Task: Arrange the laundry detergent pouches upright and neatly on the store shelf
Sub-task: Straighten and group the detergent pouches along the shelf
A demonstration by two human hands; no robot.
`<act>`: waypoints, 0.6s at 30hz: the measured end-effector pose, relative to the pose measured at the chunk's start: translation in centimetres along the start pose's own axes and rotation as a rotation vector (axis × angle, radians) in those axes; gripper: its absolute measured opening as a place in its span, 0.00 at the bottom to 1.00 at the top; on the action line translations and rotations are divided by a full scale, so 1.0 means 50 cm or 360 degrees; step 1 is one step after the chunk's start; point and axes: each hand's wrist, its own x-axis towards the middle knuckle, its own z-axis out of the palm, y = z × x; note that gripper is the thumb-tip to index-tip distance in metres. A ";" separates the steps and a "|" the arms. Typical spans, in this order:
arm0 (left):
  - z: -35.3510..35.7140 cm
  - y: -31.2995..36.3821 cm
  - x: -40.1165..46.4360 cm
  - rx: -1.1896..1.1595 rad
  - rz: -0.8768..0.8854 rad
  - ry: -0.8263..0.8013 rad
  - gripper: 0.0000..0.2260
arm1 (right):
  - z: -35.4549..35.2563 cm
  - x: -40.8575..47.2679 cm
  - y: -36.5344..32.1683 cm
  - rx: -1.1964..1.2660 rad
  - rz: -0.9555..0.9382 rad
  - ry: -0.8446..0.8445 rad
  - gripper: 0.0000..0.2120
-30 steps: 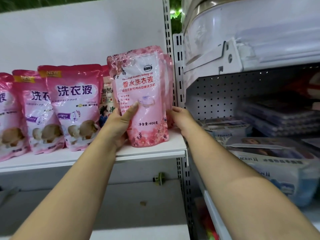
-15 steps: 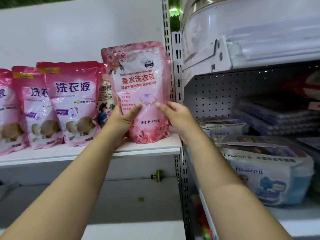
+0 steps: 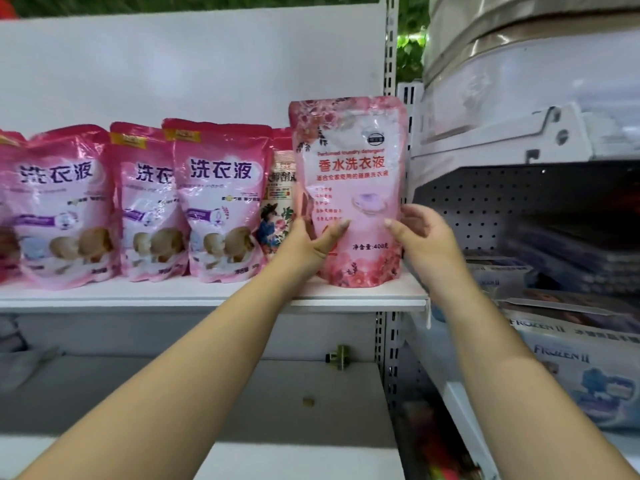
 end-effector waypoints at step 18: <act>-0.331 -0.082 -0.019 0.0273 0.0089 0.0140 0.29 | 0.411 -0.018 -0.058 0.0158 0.0329 0.0020 0.22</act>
